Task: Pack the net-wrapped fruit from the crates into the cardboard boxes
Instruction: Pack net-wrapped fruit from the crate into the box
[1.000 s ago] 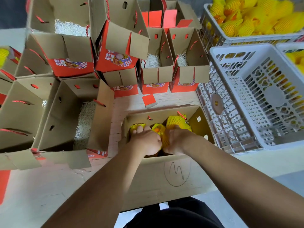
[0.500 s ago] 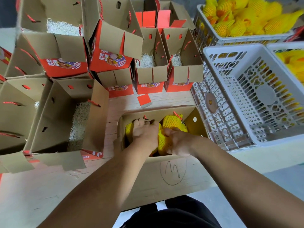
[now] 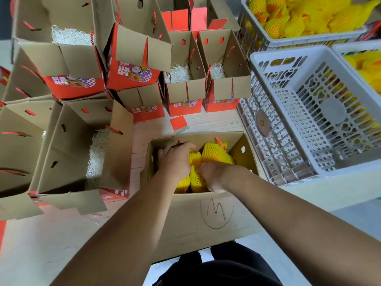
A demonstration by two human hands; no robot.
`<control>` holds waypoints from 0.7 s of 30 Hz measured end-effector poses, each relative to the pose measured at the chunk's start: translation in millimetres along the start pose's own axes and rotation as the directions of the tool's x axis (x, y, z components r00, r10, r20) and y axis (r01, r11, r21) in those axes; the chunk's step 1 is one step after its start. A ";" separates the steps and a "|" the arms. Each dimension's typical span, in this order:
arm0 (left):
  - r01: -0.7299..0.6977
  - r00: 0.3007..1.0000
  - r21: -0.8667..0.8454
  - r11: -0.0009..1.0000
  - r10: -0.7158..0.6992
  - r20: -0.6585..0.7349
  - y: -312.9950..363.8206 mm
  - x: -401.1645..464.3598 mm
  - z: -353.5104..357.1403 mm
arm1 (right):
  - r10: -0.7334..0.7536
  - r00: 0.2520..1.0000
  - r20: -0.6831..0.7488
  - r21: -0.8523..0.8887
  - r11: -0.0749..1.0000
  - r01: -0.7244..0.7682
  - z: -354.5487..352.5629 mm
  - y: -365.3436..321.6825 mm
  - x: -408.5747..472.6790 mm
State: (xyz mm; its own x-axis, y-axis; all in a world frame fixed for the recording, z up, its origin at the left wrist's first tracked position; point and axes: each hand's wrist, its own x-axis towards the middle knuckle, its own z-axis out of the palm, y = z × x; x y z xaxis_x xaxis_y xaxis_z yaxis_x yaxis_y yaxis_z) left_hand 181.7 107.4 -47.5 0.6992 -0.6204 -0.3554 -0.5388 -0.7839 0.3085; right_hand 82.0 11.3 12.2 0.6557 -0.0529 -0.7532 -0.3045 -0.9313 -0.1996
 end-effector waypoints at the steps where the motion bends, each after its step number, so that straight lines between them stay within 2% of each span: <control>1: 0.005 1.000 -0.010 1.000 -0.005 0.020 2.1 -2.6 -1.6 | 0.001 1.000 -0.012 -0.003 1.000 -0.001 -0.1 -0.9 0.1; 3: 0.009 0.999 -0.073 0.997 -0.006 0.033 2.6 -12.3 -6.1 | 0.012 0.999 -0.041 0.053 0.999 -0.009 -2.0 3.1 -3.3; 4: 0.000 1.000 -0.120 0.993 -0.002 -0.015 0.7 -20.6 -9.0 | 0.034 0.997 -0.068 0.120 0.992 -0.025 -2.8 7.1 -5.8; 6: -0.052 0.964 -0.166 0.985 0.007 -0.265 -3.6 -44.7 -9.9 | 0.119 0.983 -0.142 0.251 0.965 -0.080 -2.4 16.9 -8.5; 7: -0.071 0.948 -0.140 0.988 0.023 -0.318 -4.9 -55.9 -8.8 | 0.161 0.973 -0.168 0.267 0.957 -0.112 -1.0 18.8 -8.8; 8: -0.078 0.962 -0.111 0.991 0.045 -0.271 -5.6 -64.5 -8.1 | 0.186 0.968 -0.171 0.261 0.956 -0.137 2.1 18.3 -8.8; 10: -0.041 0.999 -0.091 0.995 0.041 0.000 -4.9 -70.1 -6.7 | 0.175 0.976 -0.133 0.267 0.954 -0.135 10.0 16.4 -8.6; 11: -0.021 0.997 -0.081 0.996 0.027 0.074 -3.0 -70.0 -9.2 | 0.147 0.980 -0.133 0.276 0.955 -0.105 11.8 17.7 -11.8; 12: -0.015 0.997 -0.066 0.998 0.020 0.068 0.3 -67.2 -14.1 | 0.120 0.979 -0.166 0.275 0.959 -0.071 10.3 22.7 -17.1; 14: 0.004 0.999 -0.087 0.996 -0.008 -0.046 10.8 -60.1 -22.8 | 0.069 0.951 -0.301 0.337 0.941 0.038 5.2 42.7 -35.0; 16: -0.032 0.977 -0.258 0.965 -0.024 -0.211 39.6 -57.2 -26.3 | 0.058 0.865 -0.499 0.532 0.808 0.253 -0.1 76.8 -61.5; 18: -0.171 0.952 -0.420 0.891 0.039 -0.304 89.0 -53.3 -29.0 | 0.158 0.722 -0.673 0.614 0.664 0.427 -5.5 121.3 -90.4; 20: -0.305 0.939 -0.542 0.783 0.153 -0.308 155.4 -44.3 -23.2 | 0.298 0.584 -0.755 0.617 0.625 0.478 -9.7 178.4 -114.5; 21: -0.363 0.927 -0.582 0.728 0.215 -0.308 191.4 -37.1 -16.9 | 0.356 0.538 -0.764 0.626 0.612 0.484 -11.6 209.1 -123.8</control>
State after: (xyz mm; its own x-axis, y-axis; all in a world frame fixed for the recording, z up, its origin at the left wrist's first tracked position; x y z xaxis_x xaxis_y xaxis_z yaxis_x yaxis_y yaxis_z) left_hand 60.5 -19.2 39.6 0.6767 -0.7362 0.0091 -0.3724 -0.3316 0.8668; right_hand -54.8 -181.2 70.9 0.7723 -0.6352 0.0027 -0.3013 -0.3701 -0.8788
